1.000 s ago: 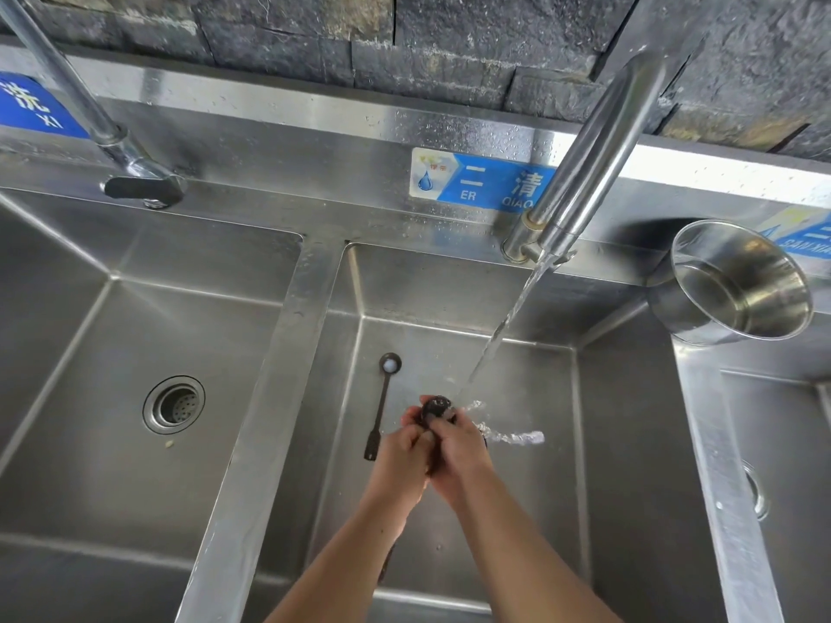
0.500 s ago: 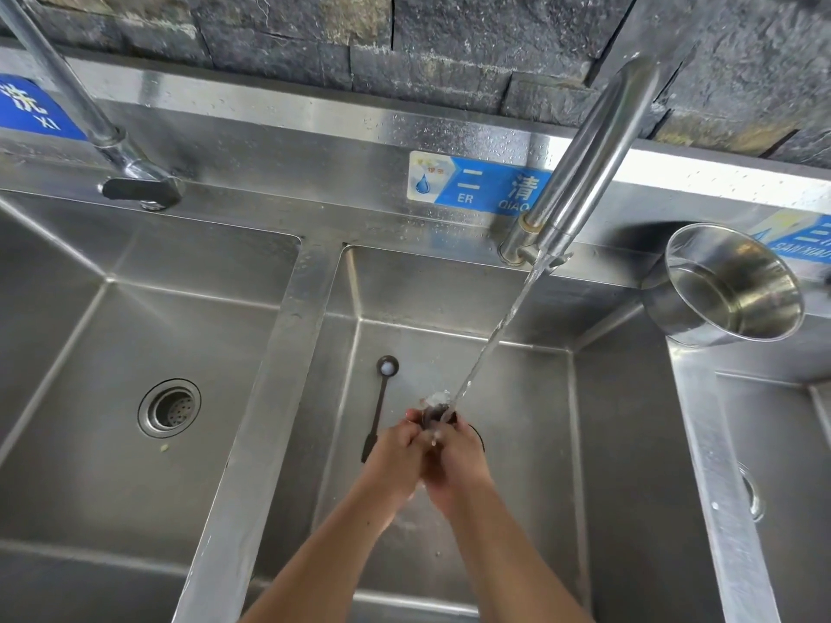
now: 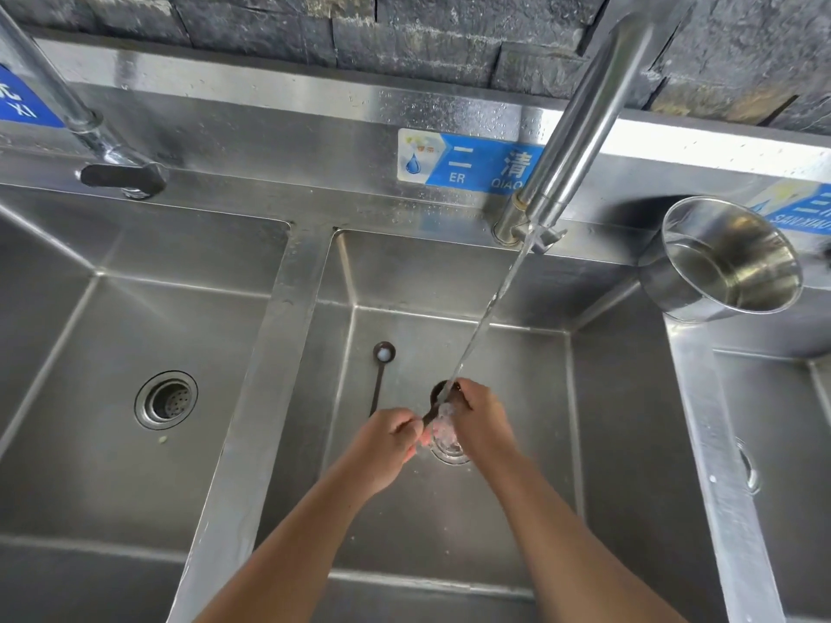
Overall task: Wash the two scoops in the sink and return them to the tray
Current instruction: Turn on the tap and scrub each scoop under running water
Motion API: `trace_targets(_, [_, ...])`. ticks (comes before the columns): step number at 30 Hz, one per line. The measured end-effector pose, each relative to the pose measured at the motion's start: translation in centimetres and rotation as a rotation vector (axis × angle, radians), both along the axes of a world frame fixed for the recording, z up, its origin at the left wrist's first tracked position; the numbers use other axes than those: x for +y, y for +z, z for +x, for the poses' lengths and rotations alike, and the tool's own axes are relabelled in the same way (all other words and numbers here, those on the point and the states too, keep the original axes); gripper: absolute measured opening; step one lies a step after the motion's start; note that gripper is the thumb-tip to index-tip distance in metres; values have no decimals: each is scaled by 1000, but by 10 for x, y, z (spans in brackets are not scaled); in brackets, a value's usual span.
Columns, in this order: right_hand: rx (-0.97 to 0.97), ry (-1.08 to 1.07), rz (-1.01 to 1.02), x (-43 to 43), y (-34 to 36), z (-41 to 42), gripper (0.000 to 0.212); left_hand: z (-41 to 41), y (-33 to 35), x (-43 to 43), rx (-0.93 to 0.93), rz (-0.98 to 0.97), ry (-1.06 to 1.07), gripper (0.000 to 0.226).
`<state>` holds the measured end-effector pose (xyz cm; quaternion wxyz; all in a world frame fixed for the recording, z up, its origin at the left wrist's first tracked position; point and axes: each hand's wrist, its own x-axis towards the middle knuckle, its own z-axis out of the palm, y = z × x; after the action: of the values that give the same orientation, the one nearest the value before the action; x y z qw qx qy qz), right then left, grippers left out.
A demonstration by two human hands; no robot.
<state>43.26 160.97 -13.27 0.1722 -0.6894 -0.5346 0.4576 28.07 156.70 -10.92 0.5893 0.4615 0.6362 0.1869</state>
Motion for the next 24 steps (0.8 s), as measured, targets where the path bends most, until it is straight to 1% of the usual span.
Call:
trace_targets(1, [214,-194,-63,-6,0,-9,25,3,-1,1,54,12,3,30])
trace_targets(3, [783,-608,-271,-17,4,-25,33,14,-2,1,156,30,8,33])
trace_targets(4, [1010,-755,-343,-20,5,-29,34,20,-3,0,166,34,33,34])
trace_targets(5, [1138,-839,-386,-22,6,-31,31,25,-4,-2,150,36,75,36])
trace_targets(6, [1186,-883,-424,-23,7,-33,27,29,-6,-5,111,34,130,37])
trace_targets(7, [1194,-888,-452,-22,8,-34,25,33,-8,-8,57,26,193,37])
trace_targets(9, [1148,-849,-506,-21,11,-36,24,35,-11,-14,-27,-15,291,38])
trace_targets(10, [1099,-790,-524,-20,12,-34,24,34,-11,-17,-47,-40,294,40])
trace_targets(11, [1000,-680,-518,-18,11,-29,23,30,-11,-19,-48,-51,256,41])
trace_targets(12, [832,-519,-471,-16,11,-21,22,24,-10,-21,-26,-40,190,42])
trace_targets(13, [621,-319,-390,-14,10,-11,22,18,-7,-22,18,-15,110,41])
trace_targets(15, [156,143,-157,-7,7,8,26,3,-1,-20,130,29,-49,39])
trace_targets(16, [-65,340,-32,-4,5,14,25,-2,1,-18,162,36,-106,37])
trace_targets(17, [-222,445,55,-1,4,17,20,-5,4,-16,171,40,-136,35])
trace_targets(18, [-282,447,101,0,1,17,18,-6,5,-13,168,43,-140,32])
trace_targets(19, [-269,377,110,-2,-2,15,21,-5,7,-10,148,39,-115,28])
trace_targets(20, [-125,212,69,-7,-4,12,26,-1,7,-6,101,20,-60,23])
trace_targets(22, [336,-219,-137,-16,-9,1,31,8,6,-2,-27,-45,71,19])
trace_targets(24, [703,-536,-330,-25,-9,-9,26,21,2,-2,-98,-94,145,22])
